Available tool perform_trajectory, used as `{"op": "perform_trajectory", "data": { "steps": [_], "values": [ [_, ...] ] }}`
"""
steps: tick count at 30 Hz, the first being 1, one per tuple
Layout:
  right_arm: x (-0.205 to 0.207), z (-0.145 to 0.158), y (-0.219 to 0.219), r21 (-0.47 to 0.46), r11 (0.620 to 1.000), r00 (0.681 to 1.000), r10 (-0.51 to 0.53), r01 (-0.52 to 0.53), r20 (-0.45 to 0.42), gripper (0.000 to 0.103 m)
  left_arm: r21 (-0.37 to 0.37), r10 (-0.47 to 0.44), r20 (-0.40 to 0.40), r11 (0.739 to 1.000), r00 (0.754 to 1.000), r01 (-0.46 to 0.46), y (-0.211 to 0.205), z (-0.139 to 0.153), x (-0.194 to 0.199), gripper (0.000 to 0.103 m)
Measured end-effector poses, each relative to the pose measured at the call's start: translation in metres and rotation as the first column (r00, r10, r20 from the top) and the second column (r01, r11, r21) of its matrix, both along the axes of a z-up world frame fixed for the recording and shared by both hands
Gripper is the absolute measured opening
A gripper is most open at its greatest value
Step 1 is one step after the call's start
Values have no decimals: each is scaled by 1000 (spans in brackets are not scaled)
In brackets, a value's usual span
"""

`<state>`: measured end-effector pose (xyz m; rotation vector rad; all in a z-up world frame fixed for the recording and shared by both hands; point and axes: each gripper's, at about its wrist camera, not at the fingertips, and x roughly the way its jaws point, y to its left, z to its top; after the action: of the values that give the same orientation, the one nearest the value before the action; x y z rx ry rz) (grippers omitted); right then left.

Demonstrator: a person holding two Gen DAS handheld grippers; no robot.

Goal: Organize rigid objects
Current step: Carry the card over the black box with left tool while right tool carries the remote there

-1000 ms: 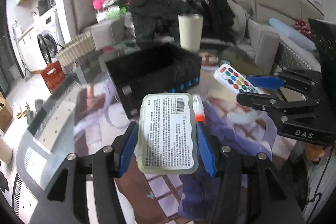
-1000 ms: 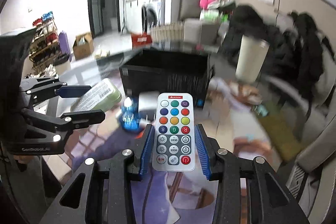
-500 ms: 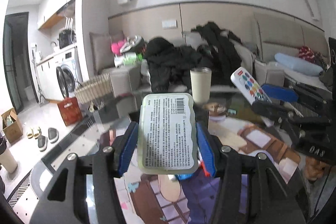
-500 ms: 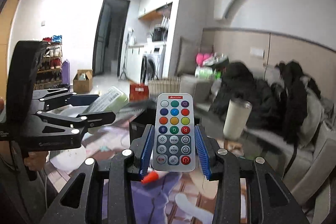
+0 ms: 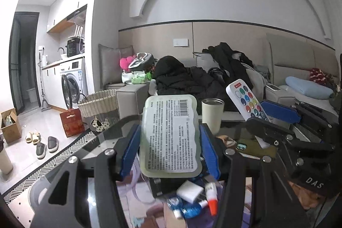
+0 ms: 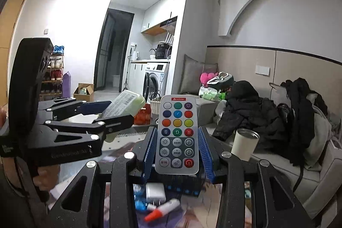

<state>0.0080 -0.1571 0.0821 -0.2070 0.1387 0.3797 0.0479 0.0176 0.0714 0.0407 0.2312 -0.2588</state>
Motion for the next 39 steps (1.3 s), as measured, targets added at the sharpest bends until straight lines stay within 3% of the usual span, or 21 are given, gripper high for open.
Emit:
{"op": "perform_trajectory", "data": {
  "steps": [9,21,27,32,37,39],
  "values": [
    [69,14,11,30,999,999,-33,35,-41,39,-18,69,-21,997,997,-69,10,7,53,55],
    [133,5,26,15,996,991,-84,86,-105,39,-28,110,-72,993,991,-113,8,-4,102,55],
    [169,-5,19,22,994,970,-103,111,-221,39,-14,106,-205,994,973,-111,1,-15,132,55],
    [201,-23,12,10,993,918,-108,120,-381,39,-11,92,-337,995,937,-102,-6,-31,154,55],
    [231,-54,3,32,993,803,-75,116,-591,39,3,53,-450,998,892,-58,-18,-48,170,55],
    [237,-65,3,21,993,771,-77,116,-632,39,26,59,-492,998,869,-53,-23,-55,175,55]
  ]
}}
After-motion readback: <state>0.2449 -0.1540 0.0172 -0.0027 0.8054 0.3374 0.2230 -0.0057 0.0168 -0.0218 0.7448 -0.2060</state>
